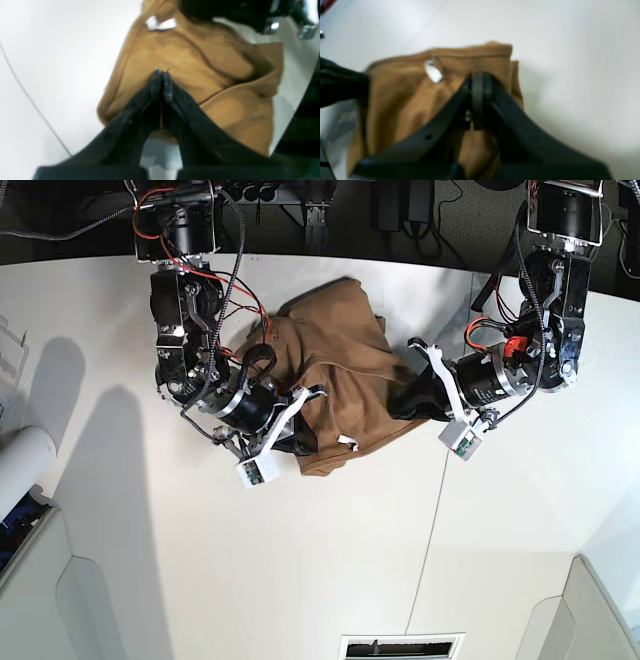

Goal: Layout the t-shirt on the table in an organized manner, then fold the t-shirt properly
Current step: 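Tuck and smooth the bundle edges with both grippers toward each other, then release the shirt and pull both grippers away from the bundle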

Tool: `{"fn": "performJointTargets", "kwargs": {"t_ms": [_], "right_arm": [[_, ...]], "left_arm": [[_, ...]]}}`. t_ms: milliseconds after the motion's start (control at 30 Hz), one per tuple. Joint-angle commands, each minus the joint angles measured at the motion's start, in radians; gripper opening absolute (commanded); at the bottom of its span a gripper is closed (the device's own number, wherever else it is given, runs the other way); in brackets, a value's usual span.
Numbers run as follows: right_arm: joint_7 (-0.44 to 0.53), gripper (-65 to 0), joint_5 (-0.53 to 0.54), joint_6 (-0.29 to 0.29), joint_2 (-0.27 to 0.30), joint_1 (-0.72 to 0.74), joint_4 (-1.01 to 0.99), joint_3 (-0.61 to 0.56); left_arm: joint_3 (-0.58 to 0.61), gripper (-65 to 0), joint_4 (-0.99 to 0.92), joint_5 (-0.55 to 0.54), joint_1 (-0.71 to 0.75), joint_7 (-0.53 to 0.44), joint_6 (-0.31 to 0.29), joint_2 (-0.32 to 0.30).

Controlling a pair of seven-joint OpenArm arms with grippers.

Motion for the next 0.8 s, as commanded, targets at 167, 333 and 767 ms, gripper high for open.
{"fn": "performJointTargets", "kwargs": {"t_ms": [167, 333, 767], "right_arm": [[0.025, -65.0, 0.027, 0.006, -0.005, 0.095, -0.153, -0.003], [0.005, -65.0, 0.030, 0.006, -0.005, 0.095, -0.122, -0.003], [-0.082, -65.0, 0.051, -0.001, 0.027, -0.169, 0.397, 0.033]], "left_arm": [[-0.005, -64.2, -0.126, -0.009, -0.016, -0.043, -0.006, 0.005], [-0.005, -64.2, -0.089, -0.040, -0.045, -0.006, -0.006, -0.015], [-0.005, -64.1, 0.290, -0.202, 0.099, 0.154, -0.006, -0.078]]}}
